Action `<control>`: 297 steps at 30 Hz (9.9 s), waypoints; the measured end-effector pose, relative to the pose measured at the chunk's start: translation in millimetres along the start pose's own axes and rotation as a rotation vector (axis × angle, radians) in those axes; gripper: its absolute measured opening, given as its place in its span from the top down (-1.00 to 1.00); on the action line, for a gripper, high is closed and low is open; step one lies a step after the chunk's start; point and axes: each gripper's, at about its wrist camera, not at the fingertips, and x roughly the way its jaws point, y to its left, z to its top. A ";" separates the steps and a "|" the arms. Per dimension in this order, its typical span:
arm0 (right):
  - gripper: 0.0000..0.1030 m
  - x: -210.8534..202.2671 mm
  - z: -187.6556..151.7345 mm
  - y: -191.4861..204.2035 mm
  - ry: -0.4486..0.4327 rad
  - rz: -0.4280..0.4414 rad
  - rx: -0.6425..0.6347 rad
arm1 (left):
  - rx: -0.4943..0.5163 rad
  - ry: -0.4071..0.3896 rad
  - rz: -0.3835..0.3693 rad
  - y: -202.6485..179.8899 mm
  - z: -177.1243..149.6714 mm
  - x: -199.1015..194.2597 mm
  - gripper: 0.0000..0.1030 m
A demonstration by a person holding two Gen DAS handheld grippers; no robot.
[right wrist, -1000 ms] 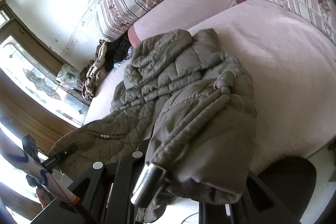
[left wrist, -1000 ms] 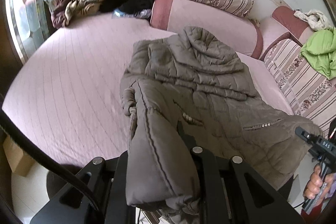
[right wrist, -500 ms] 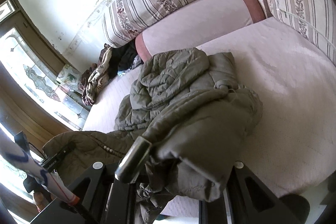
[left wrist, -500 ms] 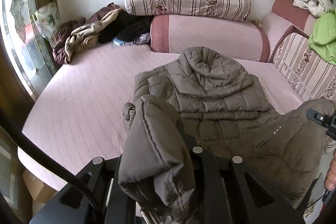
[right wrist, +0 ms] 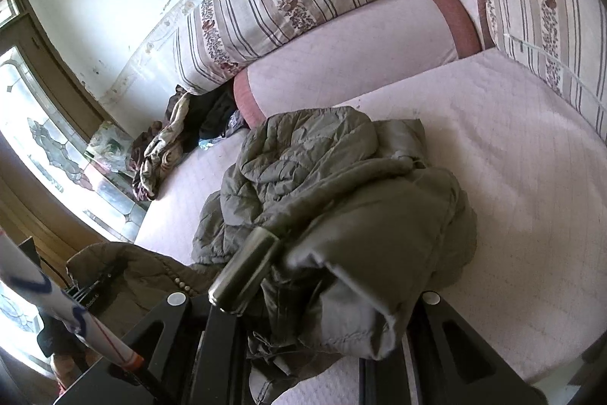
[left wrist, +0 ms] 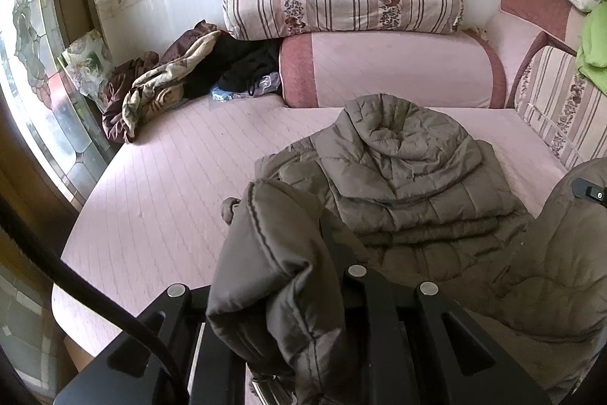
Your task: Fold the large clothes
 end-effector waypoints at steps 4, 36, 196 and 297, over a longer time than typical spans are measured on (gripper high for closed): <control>0.66 11.2 11.6 0.9 -0.004 -0.006 0.001 | 0.000 0.001 0.005 -0.6 11.8 11.8 0.72; 0.66 124.2 115.8 -13.6 0.021 -0.102 0.030 | -0.083 0.121 -0.006 5.7 112.8 124.2 0.71; -0.51 360.1 165.5 -84.0 0.066 -0.512 -0.130 | -0.095 0.205 -0.065 -70.5 122.8 344.8 -0.68; -0.96 208.7 79.2 -199.9 0.192 -0.283 0.261 | -0.678 0.366 -0.508 165.1 -19.8 252.4 -0.80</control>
